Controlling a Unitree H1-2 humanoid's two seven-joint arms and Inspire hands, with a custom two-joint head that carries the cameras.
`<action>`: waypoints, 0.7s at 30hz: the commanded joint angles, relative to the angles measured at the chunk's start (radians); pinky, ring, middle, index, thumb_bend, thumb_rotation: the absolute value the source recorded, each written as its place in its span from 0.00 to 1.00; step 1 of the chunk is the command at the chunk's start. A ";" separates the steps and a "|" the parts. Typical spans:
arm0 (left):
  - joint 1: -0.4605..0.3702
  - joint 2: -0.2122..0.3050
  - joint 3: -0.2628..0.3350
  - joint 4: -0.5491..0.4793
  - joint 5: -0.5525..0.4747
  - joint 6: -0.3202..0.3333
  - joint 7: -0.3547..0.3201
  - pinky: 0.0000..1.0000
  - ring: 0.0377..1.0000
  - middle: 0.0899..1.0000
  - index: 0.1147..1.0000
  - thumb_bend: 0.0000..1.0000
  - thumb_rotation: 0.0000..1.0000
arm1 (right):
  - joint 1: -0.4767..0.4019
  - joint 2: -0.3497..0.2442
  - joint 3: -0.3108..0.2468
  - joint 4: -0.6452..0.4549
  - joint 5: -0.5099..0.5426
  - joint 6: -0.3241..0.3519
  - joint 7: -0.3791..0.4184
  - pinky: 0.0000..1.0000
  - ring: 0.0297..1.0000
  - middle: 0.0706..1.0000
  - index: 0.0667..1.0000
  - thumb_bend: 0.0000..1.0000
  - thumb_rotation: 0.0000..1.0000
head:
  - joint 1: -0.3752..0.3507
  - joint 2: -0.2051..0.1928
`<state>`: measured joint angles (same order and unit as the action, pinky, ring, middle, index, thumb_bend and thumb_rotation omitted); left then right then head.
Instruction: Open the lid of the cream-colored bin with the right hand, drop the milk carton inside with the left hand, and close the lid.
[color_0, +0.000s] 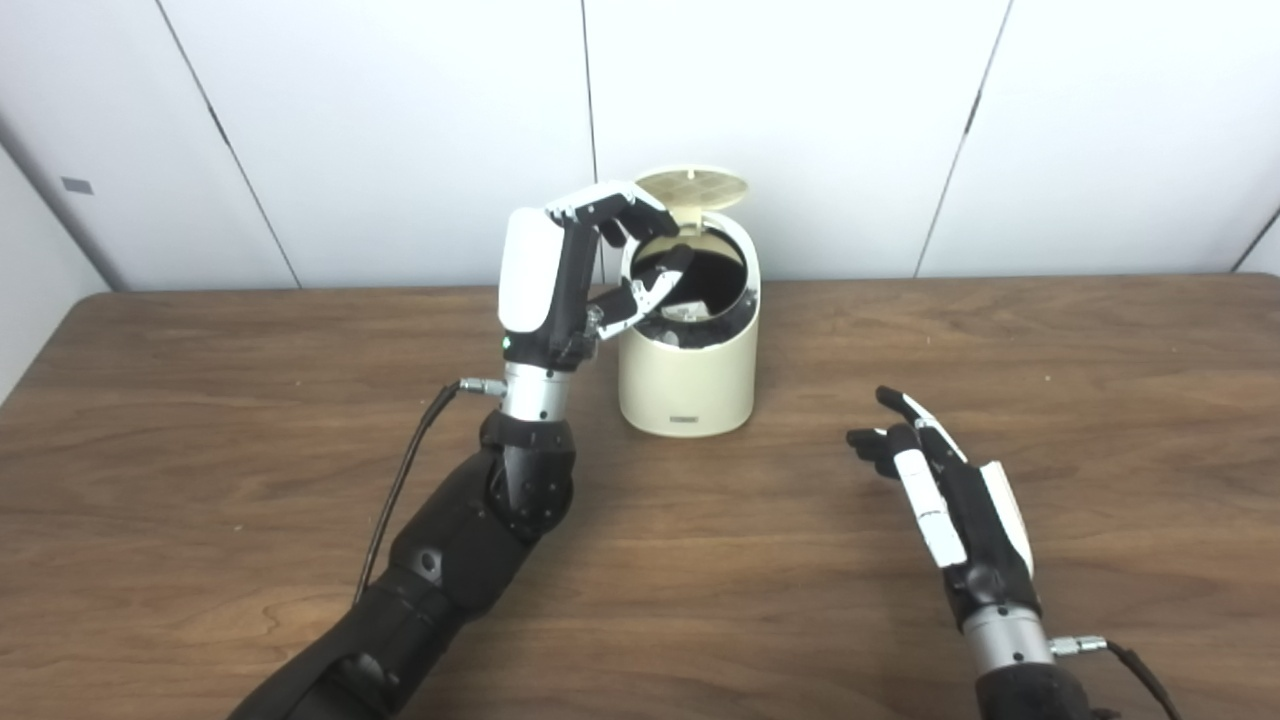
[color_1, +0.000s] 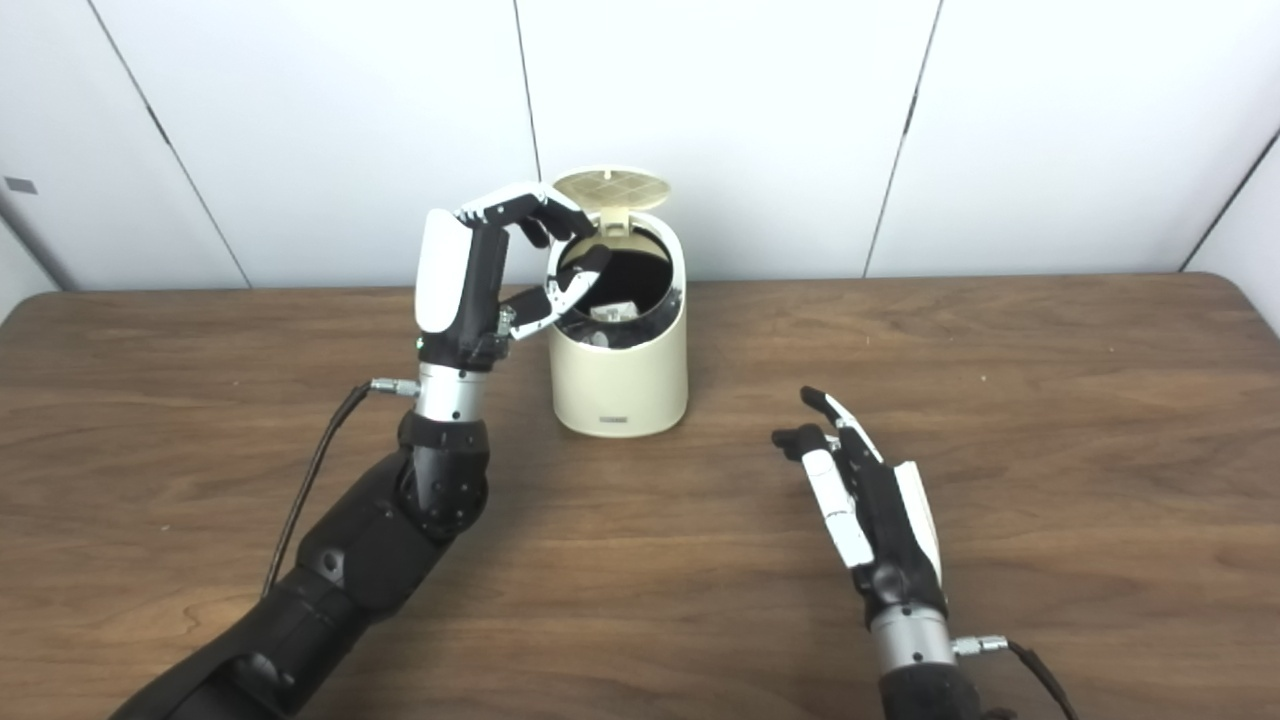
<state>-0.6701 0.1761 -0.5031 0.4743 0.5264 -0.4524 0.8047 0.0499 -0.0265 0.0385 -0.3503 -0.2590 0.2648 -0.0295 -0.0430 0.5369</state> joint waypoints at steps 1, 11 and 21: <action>-0.024 0.020 0.002 -0.055 0.014 -0.017 0.033 0.36 0.43 0.44 0.41 0.48 0.00 | -0.037 -0.006 -0.007 -0.031 0.018 -0.050 0.002 0.75 0.73 0.70 0.85 0.41 1.00 | 0.000 0.001; 0.059 0.020 0.092 -0.210 -0.034 -0.017 -0.027 0.36 0.41 0.46 0.41 0.48 0.00 | -0.109 -0.033 -0.029 -0.046 0.069 -0.019 0.010 0.76 0.78 0.73 0.83 0.44 0.95 | -0.005 0.002; 0.304 -0.024 0.272 -0.518 -0.202 0.281 -0.429 0.45 0.57 0.60 0.43 0.50 0.06 | -0.286 -0.075 -0.012 0.021 -0.025 -0.071 -0.017 0.72 0.83 0.86 0.80 0.49 0.76 | -0.010 0.012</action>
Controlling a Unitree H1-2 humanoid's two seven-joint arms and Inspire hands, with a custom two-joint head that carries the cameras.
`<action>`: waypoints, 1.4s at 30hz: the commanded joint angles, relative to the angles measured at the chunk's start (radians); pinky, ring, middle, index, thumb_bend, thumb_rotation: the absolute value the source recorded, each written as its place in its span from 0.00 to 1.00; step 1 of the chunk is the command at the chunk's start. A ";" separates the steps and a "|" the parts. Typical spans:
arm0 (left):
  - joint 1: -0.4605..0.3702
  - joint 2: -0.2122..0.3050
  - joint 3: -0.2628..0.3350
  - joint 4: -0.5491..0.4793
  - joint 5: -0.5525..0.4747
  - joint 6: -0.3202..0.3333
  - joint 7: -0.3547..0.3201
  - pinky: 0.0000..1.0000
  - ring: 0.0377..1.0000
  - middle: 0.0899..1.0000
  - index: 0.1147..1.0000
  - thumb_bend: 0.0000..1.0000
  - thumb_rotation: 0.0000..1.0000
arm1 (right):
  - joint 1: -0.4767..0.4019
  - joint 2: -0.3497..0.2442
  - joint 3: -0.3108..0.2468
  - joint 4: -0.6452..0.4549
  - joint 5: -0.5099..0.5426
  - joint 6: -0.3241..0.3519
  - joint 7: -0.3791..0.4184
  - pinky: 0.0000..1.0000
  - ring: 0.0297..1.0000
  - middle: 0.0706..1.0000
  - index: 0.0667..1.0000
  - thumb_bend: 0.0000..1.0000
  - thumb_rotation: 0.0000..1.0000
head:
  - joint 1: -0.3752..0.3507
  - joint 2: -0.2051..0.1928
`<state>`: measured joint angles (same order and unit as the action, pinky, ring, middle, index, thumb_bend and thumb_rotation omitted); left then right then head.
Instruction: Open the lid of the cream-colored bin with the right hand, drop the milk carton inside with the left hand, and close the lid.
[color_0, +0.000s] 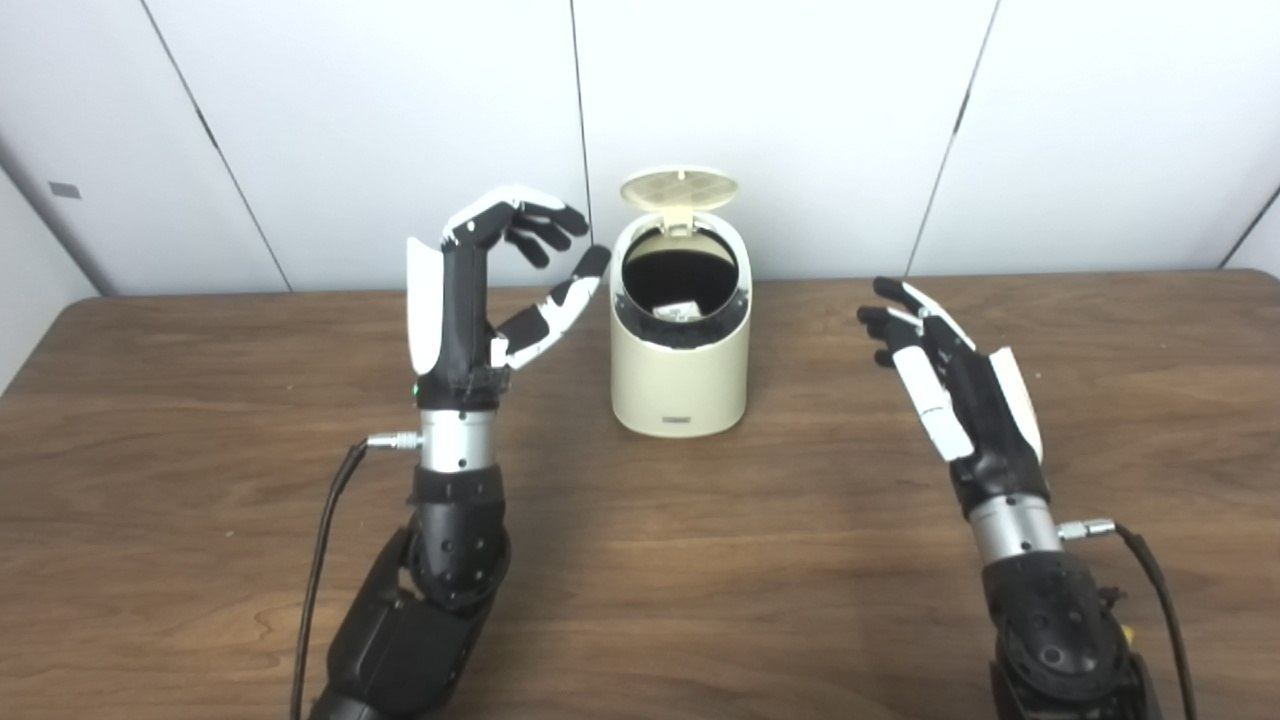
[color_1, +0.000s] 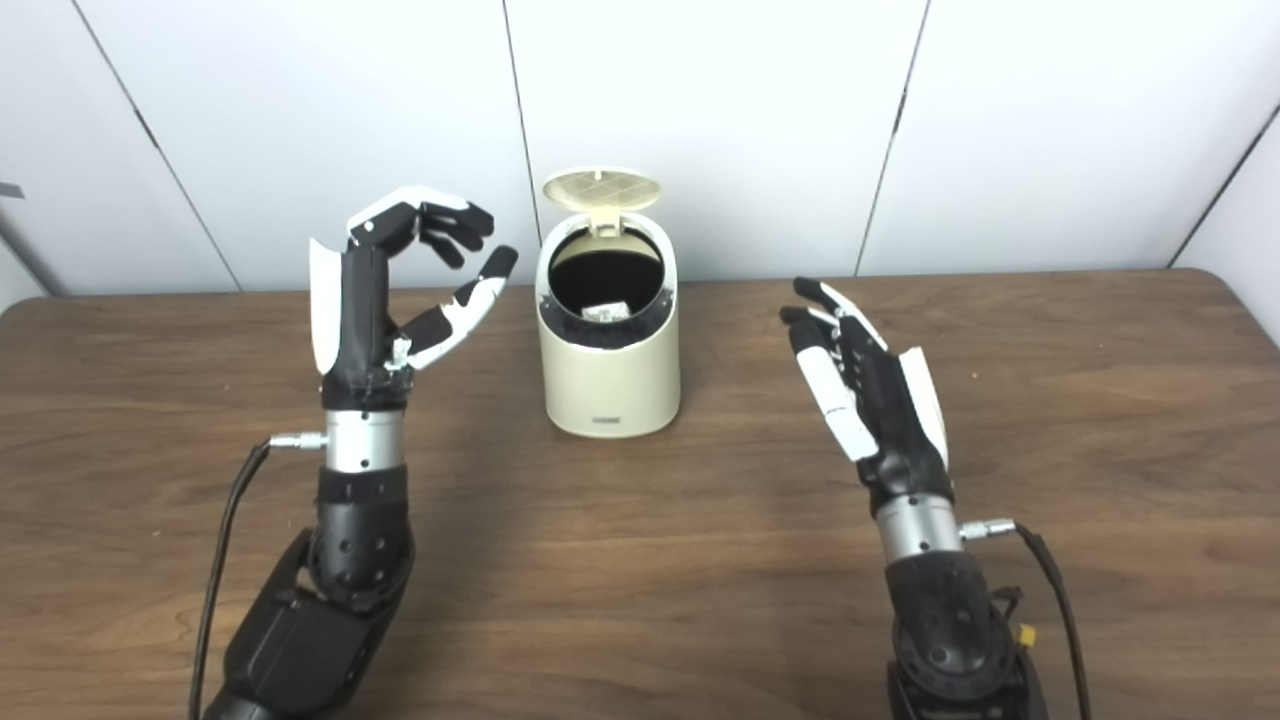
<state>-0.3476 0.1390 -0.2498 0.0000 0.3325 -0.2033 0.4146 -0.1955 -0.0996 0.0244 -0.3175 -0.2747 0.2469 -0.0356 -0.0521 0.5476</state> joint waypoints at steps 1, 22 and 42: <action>0.002 0.015 0.029 -0.064 -0.005 0.059 -0.069 0.50 0.61 0.64 0.43 0.50 0.07 | -0.055 -0.006 0.009 -0.009 -0.029 -0.050 -0.013 0.71 0.84 0.90 0.79 0.50 0.74 | 0.000 0.001; 0.246 -0.077 0.201 -0.197 -0.229 0.238 -0.321 0.99 1.00 1.00 1.00 0.64 0.99 | -0.498 -0.095 0.175 0.149 -0.301 0.065 0.140 0.88 0.97 0.96 0.83 0.53 0.94 | -0.004 0.006; 0.238 -0.123 0.228 -0.188 -0.254 0.271 -0.353 0.99 1.00 1.00 1.00 0.65 0.99 | -0.561 -0.126 0.298 0.274 -0.494 0.024 0.172 1.00 1.00 0.99 0.62 0.58 0.99 | 0.018 0.010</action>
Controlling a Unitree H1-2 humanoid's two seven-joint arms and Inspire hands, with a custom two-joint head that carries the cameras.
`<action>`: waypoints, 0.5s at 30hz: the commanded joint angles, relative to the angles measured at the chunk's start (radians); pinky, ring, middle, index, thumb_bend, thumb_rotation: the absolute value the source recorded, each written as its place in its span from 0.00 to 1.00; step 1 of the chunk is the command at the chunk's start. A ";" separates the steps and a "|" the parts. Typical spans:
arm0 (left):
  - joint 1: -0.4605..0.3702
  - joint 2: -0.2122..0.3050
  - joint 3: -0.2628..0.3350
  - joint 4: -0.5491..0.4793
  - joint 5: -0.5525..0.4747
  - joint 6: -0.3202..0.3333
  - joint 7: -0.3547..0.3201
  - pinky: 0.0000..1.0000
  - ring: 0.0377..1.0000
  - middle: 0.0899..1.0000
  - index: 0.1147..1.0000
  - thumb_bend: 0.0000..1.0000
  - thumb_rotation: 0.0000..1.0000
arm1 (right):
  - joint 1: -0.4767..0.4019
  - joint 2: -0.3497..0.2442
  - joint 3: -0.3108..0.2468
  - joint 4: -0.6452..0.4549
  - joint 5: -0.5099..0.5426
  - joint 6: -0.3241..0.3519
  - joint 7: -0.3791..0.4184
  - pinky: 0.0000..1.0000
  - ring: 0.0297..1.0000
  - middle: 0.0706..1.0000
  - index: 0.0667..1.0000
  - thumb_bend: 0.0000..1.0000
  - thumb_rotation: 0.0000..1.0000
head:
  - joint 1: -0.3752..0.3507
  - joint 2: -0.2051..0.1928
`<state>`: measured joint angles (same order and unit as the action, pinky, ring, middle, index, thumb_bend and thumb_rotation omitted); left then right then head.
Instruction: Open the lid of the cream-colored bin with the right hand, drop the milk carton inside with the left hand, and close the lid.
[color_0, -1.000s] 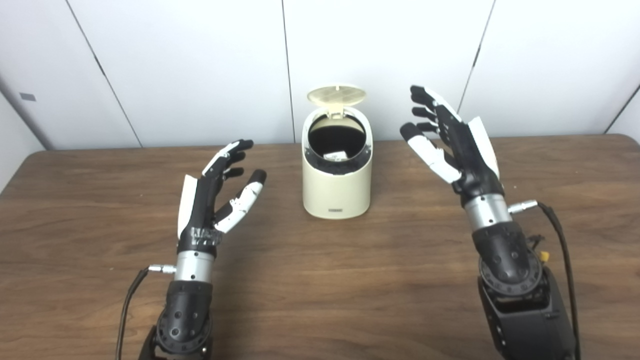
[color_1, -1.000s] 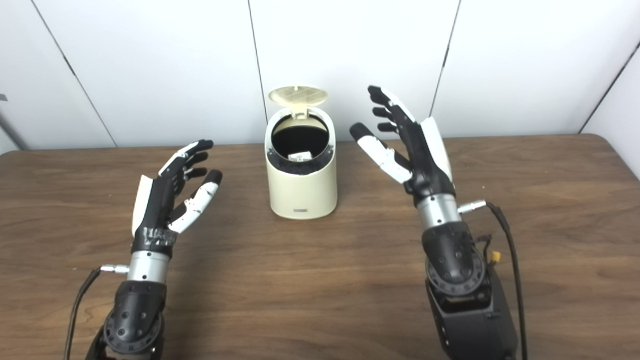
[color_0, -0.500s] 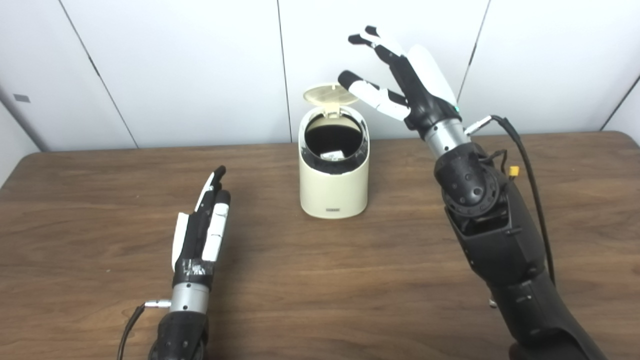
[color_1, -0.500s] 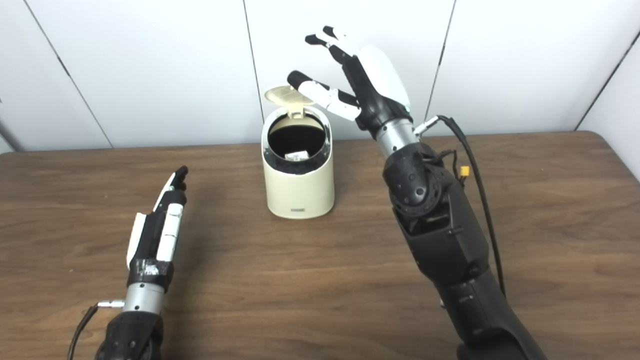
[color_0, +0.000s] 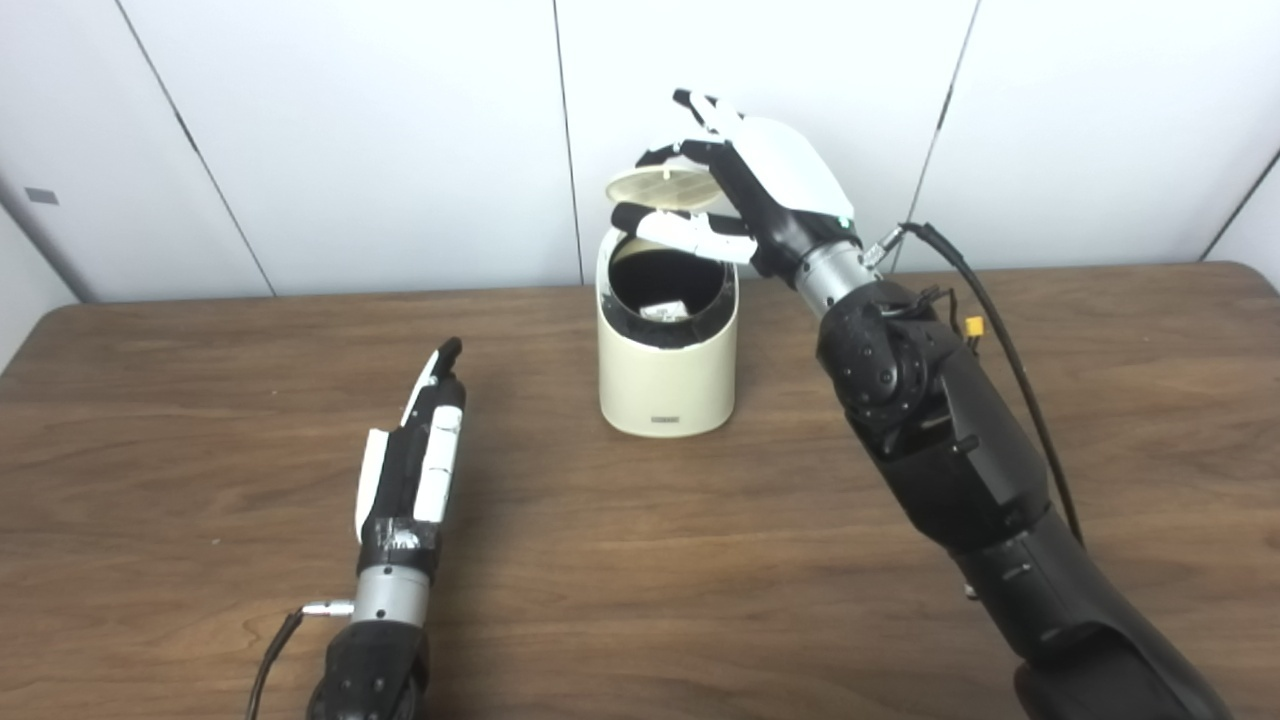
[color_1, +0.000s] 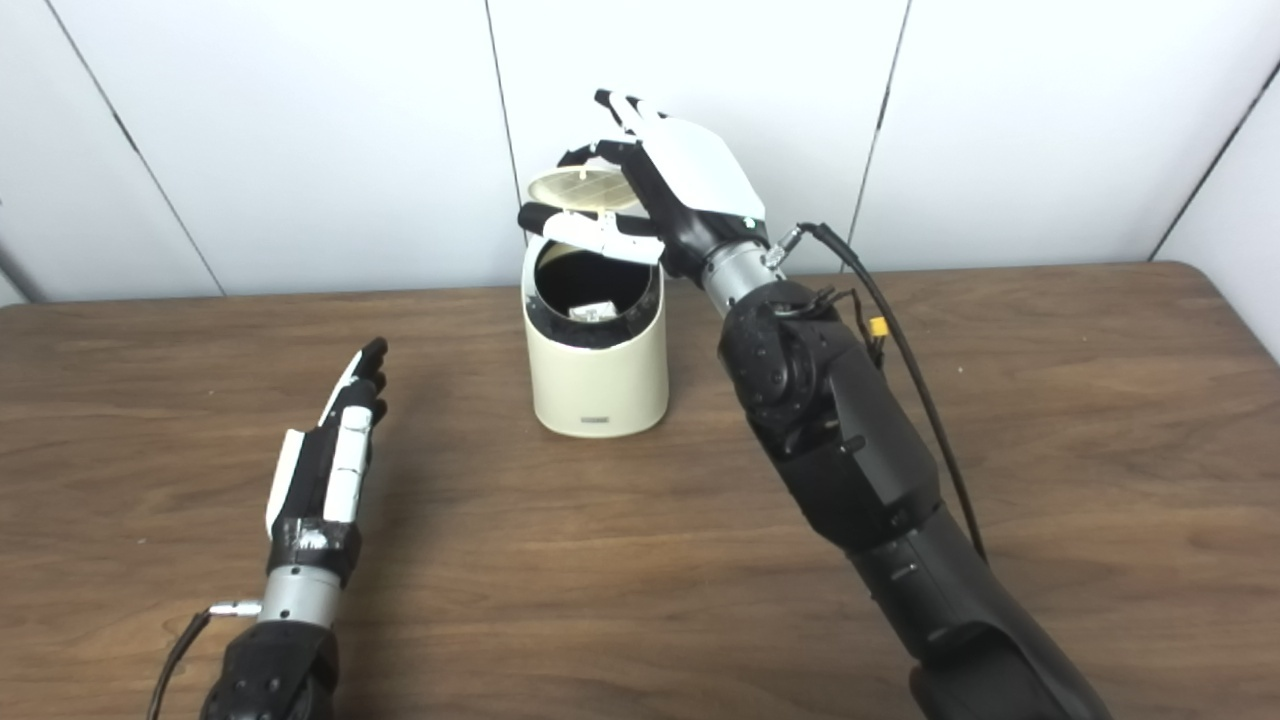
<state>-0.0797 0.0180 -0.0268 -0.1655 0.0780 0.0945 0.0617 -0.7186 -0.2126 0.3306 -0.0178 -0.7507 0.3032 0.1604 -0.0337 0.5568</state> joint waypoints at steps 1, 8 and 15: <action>-0.030 -0.003 0.005 -0.022 0.004 -0.028 0.001 0.99 1.00 1.00 1.00 0.65 0.99 | -0.031 -0.015 -0.008 -0.027 -0.023 -0.035 -0.028 1.00 1.00 0.98 0.60 0.58 0.98 | -0.001 0.001; -0.030 -0.007 0.007 -0.011 0.017 -0.036 0.010 0.98 1.00 1.00 1.00 0.64 1.00 | 0.015 -0.009 -0.032 -0.043 -0.010 -0.057 -0.065 1.00 1.00 0.94 0.54 0.56 1.00 | 0.001 0.004; -0.032 -0.017 0.020 0.008 0.026 -0.054 0.025 0.96 1.00 1.00 0.99 0.63 1.00 | 0.055 0.000 -0.035 -0.070 -0.025 -0.062 -0.072 1.00 1.00 0.94 0.54 0.56 1.00 | 0.001 0.010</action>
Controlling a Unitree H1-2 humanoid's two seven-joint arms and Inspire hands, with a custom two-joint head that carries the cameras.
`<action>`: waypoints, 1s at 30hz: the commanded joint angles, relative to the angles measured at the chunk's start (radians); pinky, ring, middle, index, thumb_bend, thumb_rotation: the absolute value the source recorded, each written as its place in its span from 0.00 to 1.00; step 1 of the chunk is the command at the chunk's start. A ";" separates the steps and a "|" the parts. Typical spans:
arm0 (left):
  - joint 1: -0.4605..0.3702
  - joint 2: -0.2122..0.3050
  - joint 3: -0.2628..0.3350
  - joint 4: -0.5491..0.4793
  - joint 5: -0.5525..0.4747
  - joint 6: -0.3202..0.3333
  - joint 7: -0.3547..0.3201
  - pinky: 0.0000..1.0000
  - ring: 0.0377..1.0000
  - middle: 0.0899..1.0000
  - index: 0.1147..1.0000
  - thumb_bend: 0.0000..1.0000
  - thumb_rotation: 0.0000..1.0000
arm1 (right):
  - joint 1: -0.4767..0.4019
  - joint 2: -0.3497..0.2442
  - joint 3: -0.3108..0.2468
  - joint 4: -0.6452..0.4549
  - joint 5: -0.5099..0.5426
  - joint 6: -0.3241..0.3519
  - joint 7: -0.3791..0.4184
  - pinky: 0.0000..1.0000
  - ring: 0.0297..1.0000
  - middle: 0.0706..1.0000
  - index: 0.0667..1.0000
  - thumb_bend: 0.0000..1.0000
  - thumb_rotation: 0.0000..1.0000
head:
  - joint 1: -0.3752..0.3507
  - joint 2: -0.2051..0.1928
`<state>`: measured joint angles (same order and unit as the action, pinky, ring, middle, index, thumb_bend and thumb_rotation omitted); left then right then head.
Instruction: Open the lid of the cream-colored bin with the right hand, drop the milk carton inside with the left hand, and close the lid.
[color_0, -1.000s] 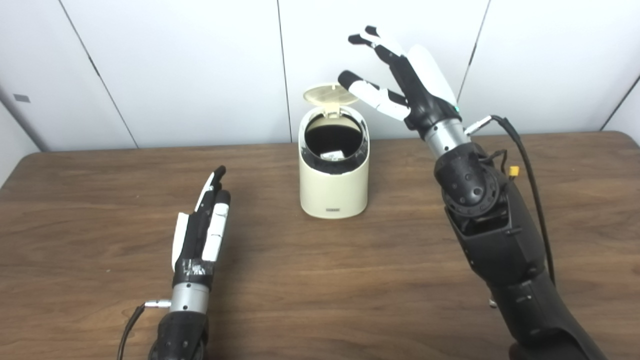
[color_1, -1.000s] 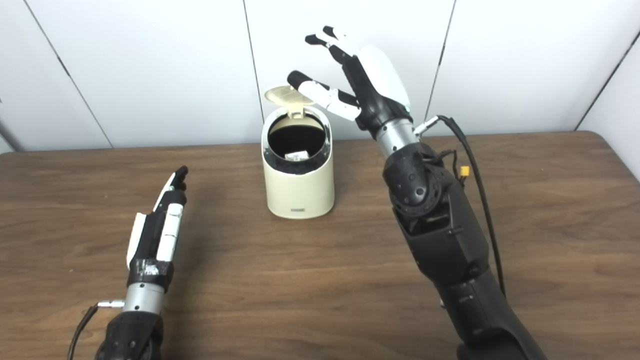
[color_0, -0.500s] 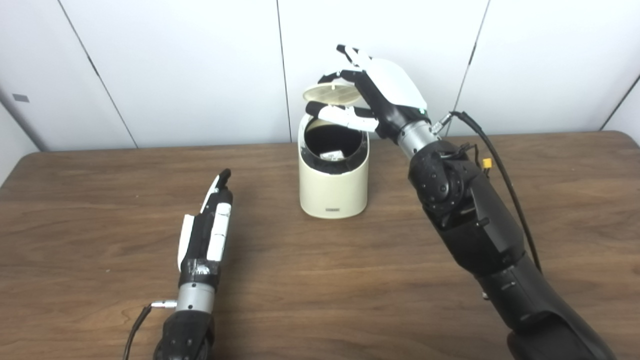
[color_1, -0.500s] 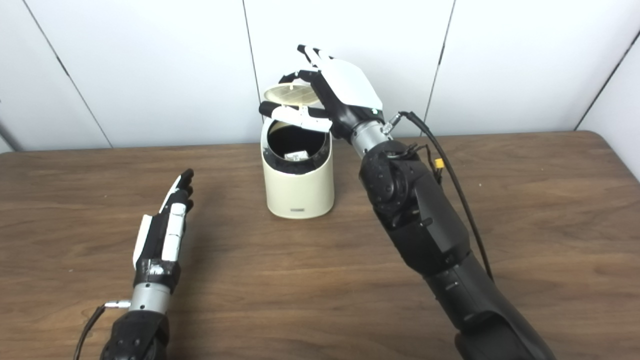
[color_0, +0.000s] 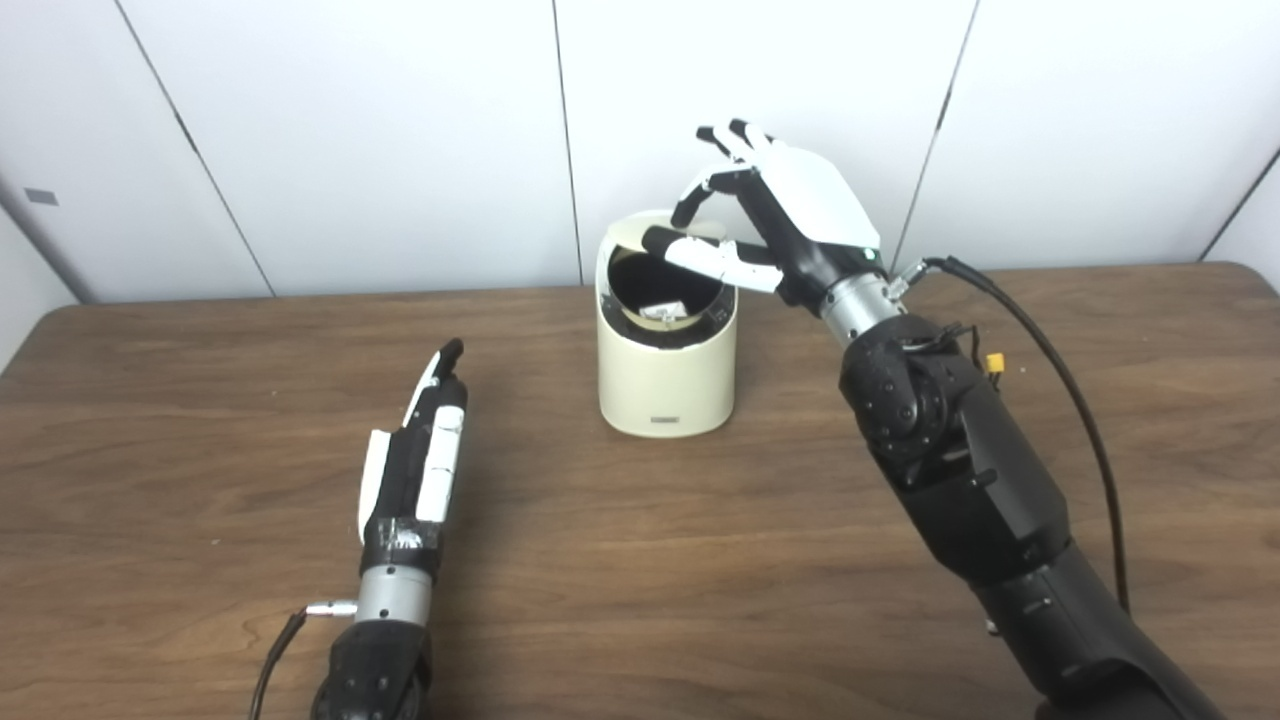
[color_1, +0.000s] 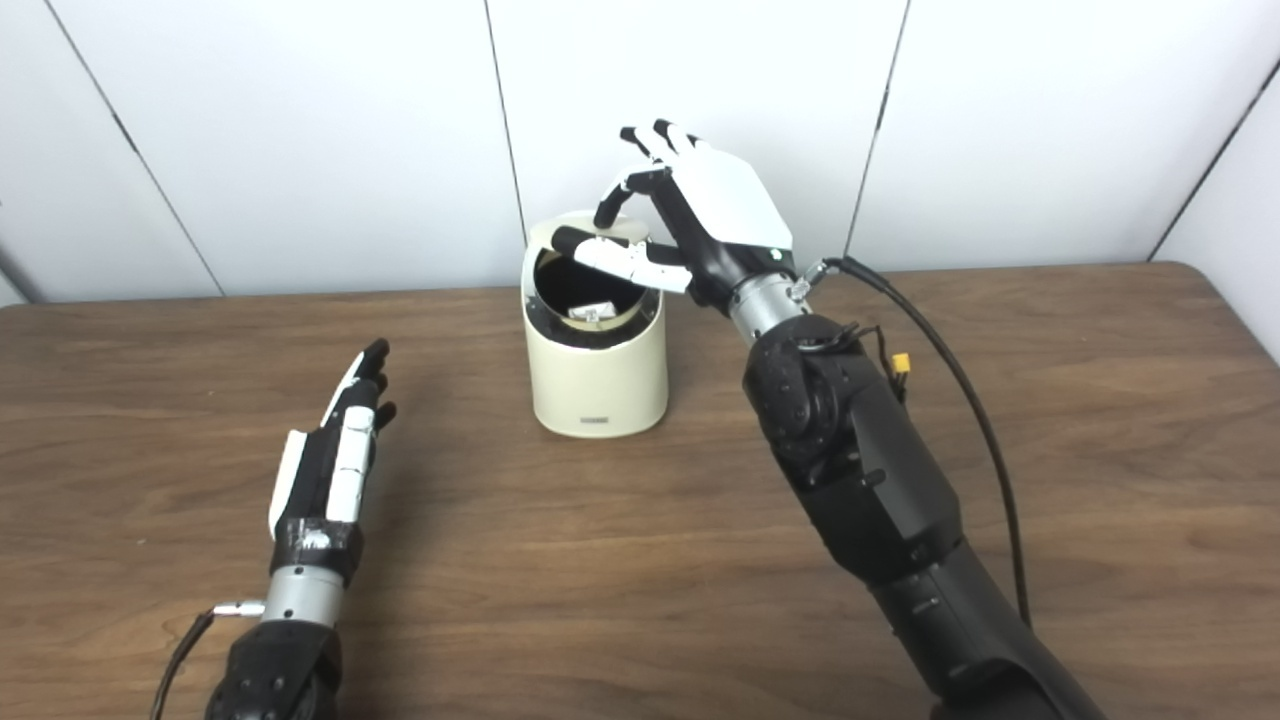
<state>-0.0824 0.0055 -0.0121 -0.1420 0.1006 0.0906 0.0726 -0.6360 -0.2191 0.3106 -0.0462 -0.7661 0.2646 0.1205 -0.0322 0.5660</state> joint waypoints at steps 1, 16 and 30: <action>-0.031 -0.011 0.013 -0.009 -0.009 -0.069 0.018 0.96 1.00 1.00 0.99 0.63 1.00 | -0.019 0.012 -0.013 -0.045 -0.011 -0.023 -0.033 1.00 1.00 0.94 0.55 0.56 1.00 | 0.000 0.002; -0.040 -0.046 0.044 0.041 -0.064 -0.217 0.024 0.91 0.92 0.96 0.95 0.60 0.84 | 0.040 0.050 0.063 0.010 -0.052 -0.073 -0.056 1.00 1.00 0.97 0.61 0.54 0.94 | 0.004 0.007; -0.037 -0.049 0.044 0.028 -0.057 -0.208 0.030 0.89 0.91 0.94 0.94 0.58 0.84 | 0.069 0.031 0.093 -0.007 -0.158 -0.088 -0.058 1.00 1.00 1.00 0.62 0.52 0.92 | 0.008 0.020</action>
<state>-0.0920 -0.0385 0.0314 -0.0844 0.0394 -0.0954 0.0984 -0.5518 -0.1814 0.4068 -0.0311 -0.9101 0.1881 0.0632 -0.0230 0.5860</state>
